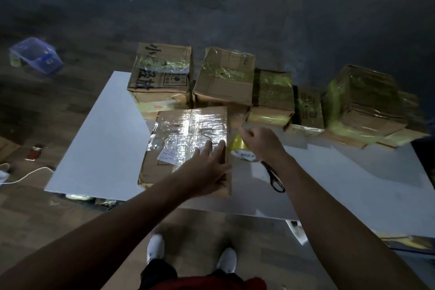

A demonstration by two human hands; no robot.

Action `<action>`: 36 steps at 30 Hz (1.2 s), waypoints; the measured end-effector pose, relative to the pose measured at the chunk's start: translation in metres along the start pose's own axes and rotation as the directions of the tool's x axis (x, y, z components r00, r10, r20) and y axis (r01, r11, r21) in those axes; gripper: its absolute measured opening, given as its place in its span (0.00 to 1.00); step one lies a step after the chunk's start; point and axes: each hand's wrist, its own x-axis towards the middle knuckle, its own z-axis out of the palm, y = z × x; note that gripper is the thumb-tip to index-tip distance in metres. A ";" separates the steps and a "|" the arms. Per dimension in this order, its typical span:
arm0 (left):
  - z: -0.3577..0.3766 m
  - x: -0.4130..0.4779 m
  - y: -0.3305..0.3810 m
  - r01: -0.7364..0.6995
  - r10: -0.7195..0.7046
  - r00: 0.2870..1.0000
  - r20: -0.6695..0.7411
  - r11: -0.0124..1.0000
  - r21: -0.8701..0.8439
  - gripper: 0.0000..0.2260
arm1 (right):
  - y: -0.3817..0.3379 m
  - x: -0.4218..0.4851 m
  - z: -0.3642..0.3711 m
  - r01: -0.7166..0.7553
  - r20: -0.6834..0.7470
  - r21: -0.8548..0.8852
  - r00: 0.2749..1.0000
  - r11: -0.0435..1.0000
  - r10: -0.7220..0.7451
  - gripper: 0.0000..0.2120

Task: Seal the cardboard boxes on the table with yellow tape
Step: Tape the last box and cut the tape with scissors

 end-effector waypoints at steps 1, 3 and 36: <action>-0.003 -0.004 -0.007 -0.022 0.021 0.999 -0.038 1.000 -0.022 0.21 | -0.009 0.002 -0.007 0.018 -0.007 0.025 1.000 1.000 -0.018 0.25; -0.011 -0.013 -0.019 -0.051 0.043 0.991 -0.126 0.997 -0.065 0.21 | -0.027 0.006 -0.023 0.067 -0.007 0.076 0.998 0.995 -0.067 0.24; -0.029 -0.101 -0.130 0.199 -0.567 0.787 -0.245 0.608 -0.769 0.32 | -0.211 0.027 0.033 0.270 -0.067 0.404 0.962 0.874 -0.266 0.22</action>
